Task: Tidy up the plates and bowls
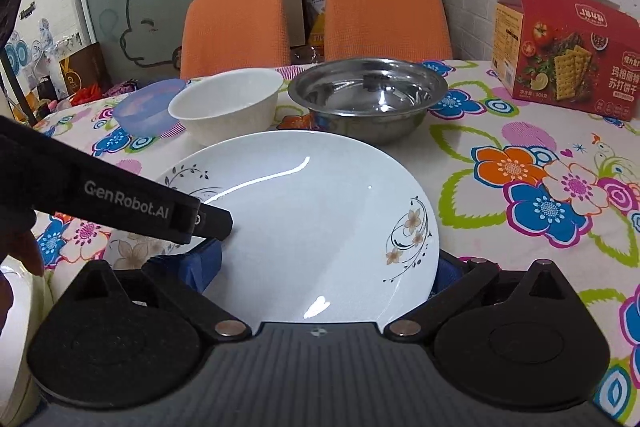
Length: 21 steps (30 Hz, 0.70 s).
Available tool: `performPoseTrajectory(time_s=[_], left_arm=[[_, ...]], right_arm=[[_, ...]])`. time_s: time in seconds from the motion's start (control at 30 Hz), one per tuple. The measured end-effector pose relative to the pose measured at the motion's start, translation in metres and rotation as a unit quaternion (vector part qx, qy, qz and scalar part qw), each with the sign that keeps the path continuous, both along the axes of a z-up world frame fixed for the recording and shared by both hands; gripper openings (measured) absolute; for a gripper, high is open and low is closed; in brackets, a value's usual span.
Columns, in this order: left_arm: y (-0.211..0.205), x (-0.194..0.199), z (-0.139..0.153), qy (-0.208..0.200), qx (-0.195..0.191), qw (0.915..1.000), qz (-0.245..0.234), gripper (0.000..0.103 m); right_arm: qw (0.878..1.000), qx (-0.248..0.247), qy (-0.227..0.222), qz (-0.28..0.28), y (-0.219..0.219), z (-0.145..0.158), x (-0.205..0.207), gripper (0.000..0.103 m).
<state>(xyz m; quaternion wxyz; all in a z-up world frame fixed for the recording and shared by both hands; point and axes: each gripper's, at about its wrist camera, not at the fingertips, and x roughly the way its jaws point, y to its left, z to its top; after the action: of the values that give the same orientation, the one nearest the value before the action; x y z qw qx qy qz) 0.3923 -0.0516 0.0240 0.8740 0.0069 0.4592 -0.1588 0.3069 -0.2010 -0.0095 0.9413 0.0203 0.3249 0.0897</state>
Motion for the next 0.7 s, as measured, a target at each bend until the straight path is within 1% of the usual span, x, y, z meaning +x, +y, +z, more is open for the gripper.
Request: performPoseTrajectory(time_s=[0.17, 0.3, 0.4, 0.57, 0.7], left_arm=[[0.007, -0.015, 0.025, -0.017, -0.015, 0.9997, 0.000, 0.049], [0.024, -0.040, 0.047, -0.040, -0.024, 0.9989, 0.007, 0.049], [0.047, -0.066, 0.059, -0.057, -0.023, 0.9979, 0.021, 0.049], [0.097, -0.108, 0.067, -0.068, -0.012, 0.9952, 0.069, 0.049], [0.137, -0.137, 0.059, -0.061, 0.002, 0.9920, 0.110, 0.049]], right_arm=[[1.000, 0.011, -0.026, -0.012, 0.003, 0.024, -0.017, 0.091], [0.999, 0.009, -0.052, -0.009, 0.015, 0.045, -0.037, 0.091], [0.998, 0.012, -0.070, 0.003, 0.032, 0.055, -0.055, 0.091], [0.995, 0.025, -0.086, 0.038, 0.073, 0.058, -0.084, 0.091], [0.993, 0.044, -0.070, 0.079, 0.107, 0.050, -0.096, 0.091]])
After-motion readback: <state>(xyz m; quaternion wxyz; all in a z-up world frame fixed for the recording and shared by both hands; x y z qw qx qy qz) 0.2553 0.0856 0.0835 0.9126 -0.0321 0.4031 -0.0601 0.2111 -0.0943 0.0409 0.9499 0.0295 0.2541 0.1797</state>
